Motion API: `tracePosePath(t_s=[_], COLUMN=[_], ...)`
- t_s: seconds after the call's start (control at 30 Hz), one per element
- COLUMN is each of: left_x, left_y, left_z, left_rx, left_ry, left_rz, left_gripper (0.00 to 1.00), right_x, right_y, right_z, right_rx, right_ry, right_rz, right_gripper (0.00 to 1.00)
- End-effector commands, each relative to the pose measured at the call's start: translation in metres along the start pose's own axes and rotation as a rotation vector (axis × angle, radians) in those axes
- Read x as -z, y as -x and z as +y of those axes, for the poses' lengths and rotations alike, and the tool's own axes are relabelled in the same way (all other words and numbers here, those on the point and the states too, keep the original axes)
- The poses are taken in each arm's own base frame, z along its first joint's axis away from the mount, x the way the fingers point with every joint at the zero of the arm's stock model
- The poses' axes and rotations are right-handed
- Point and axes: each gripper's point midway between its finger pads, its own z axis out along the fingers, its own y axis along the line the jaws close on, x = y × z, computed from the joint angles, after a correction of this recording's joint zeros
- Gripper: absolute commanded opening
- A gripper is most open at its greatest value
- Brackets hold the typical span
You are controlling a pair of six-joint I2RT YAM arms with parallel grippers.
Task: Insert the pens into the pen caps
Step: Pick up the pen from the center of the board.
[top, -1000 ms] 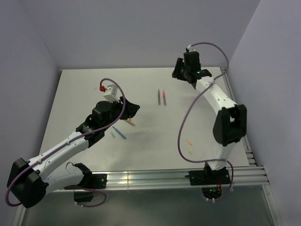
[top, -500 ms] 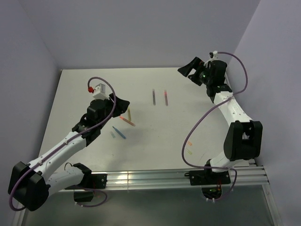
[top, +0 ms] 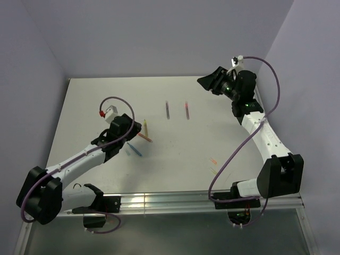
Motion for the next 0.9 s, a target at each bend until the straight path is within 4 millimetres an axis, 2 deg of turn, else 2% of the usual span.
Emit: tracePosePath(t_s=[0.0,0.03,0.1,0.13,0.2,0.23,0.27,0.37,0.4,0.63,0.87], left_x=[-0.010,-0.012,-0.021,-0.024,-0.033,-0.037,-0.042,-0.051,-0.053,-0.057,-0.057], left_y=[0.001,0.004,-0.002,0.002,-0.008,-0.003,-0.008,-0.011,-0.008,-0.023,-0.033], left_z=[0.016,0.013,0.027,0.022,0.038,0.031,0.038,0.035,0.027,0.040,0.046], left_rx=[0.059,0.070,0.052,0.069,0.043,0.063,0.052,0.039,0.043,0.035,0.057], left_ry=[0.108,0.119,0.191,0.204,0.294,0.303,0.342,0.392,0.390,0.544,0.584], left_rz=[-0.049,-0.060,-0.062,-0.073,-0.051,-0.067,-0.058,-0.066,-0.075,-0.043,-0.019], left_gripper=[0.51,0.49,0.47,0.45,0.43,0.44,0.44,0.43,0.44,0.40,0.40], right_x=[0.000,-0.001,-0.002,-0.002,-0.003,-0.003,-0.003,-0.004,-0.004,-0.002,-0.003], right_y=[-0.012,-0.016,-0.022,-0.024,-0.030,-0.031,-0.033,-0.037,-0.038,-0.038,-0.039], right_z=[0.011,0.013,0.015,0.016,0.019,0.019,0.019,0.017,0.017,0.013,0.011], right_rx=[0.059,0.061,0.065,0.068,0.070,0.072,0.073,0.069,0.068,0.069,0.061], right_ry=[-0.017,-0.019,-0.029,-0.033,-0.039,-0.040,-0.042,-0.048,-0.049,-0.068,-0.073], right_rz=[0.016,0.024,0.038,0.041,0.052,0.055,0.060,0.071,0.075,0.076,0.087], right_gripper=[0.56,0.56,0.56,0.56,0.55,0.55,0.55,0.55,0.54,0.53,0.53])
